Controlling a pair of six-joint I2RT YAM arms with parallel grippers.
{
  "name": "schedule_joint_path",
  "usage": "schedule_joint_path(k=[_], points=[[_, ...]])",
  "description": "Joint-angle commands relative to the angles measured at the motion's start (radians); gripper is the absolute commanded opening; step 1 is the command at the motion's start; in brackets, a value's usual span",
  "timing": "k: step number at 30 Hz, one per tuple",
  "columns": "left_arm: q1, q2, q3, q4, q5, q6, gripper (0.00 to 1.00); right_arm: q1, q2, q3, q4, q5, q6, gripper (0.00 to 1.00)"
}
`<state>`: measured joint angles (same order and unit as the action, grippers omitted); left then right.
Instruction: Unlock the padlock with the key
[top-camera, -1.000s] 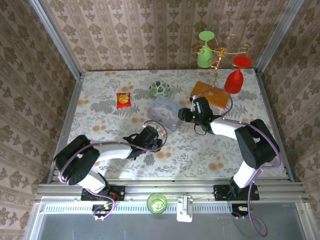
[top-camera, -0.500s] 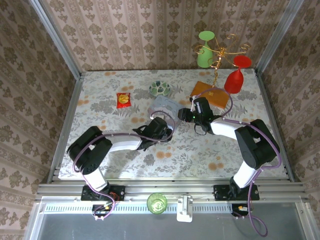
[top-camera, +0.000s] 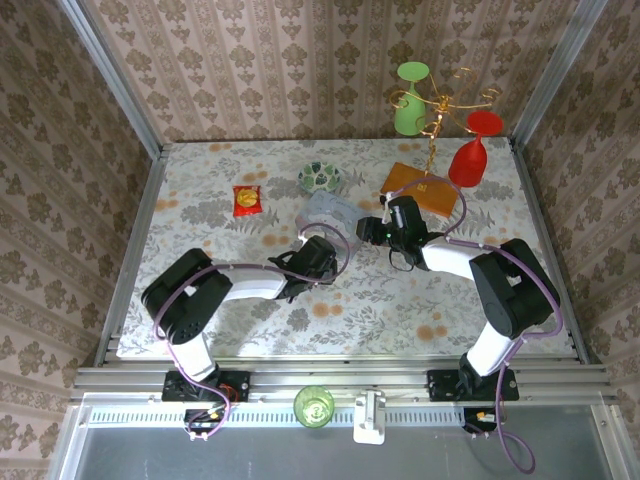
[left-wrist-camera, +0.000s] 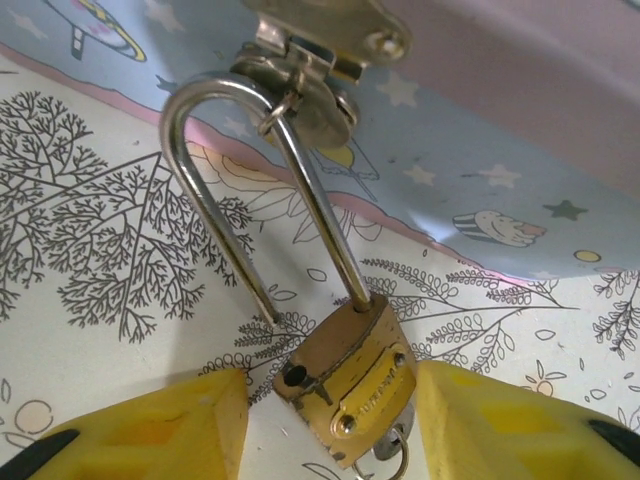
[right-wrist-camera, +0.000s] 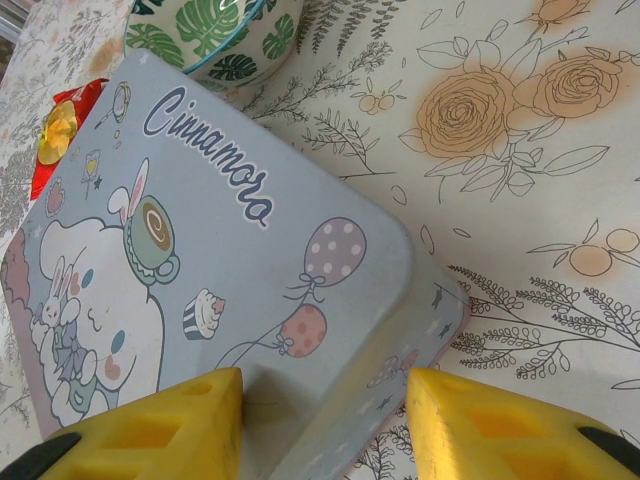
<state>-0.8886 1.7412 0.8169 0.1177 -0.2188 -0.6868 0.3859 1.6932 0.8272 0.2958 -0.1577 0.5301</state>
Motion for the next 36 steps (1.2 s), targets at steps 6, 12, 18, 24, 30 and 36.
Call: schedule_joint_path(k=[6,12,18,24,30,36], points=[[0.003,0.068,0.056,-0.018,-0.029,0.045,0.36,-0.015,0.023,-0.064,-0.156,0.03,-0.014,0.46],[-0.017,0.049,0.075,-0.068,-0.068,0.084,0.14,-0.015,0.032,-0.075,-0.138,0.026,-0.004,0.46],[-0.047,0.014,0.117,-0.171,-0.18,0.206,0.08,-0.014,0.041,-0.067,-0.141,0.022,-0.005,0.46],[-0.107,-0.017,0.116,-0.102,-0.332,0.657,0.0,-0.015,0.043,-0.019,-0.199,0.022,-0.031,0.46],[-0.141,0.001,0.069,0.086,-0.38,1.018,0.0,-0.016,0.055,0.026,-0.236,0.018,-0.055,0.46],[-0.143,0.01,0.06,0.178,-0.322,1.141,0.0,-0.018,0.092,0.064,-0.245,-0.038,-0.073,0.46]])
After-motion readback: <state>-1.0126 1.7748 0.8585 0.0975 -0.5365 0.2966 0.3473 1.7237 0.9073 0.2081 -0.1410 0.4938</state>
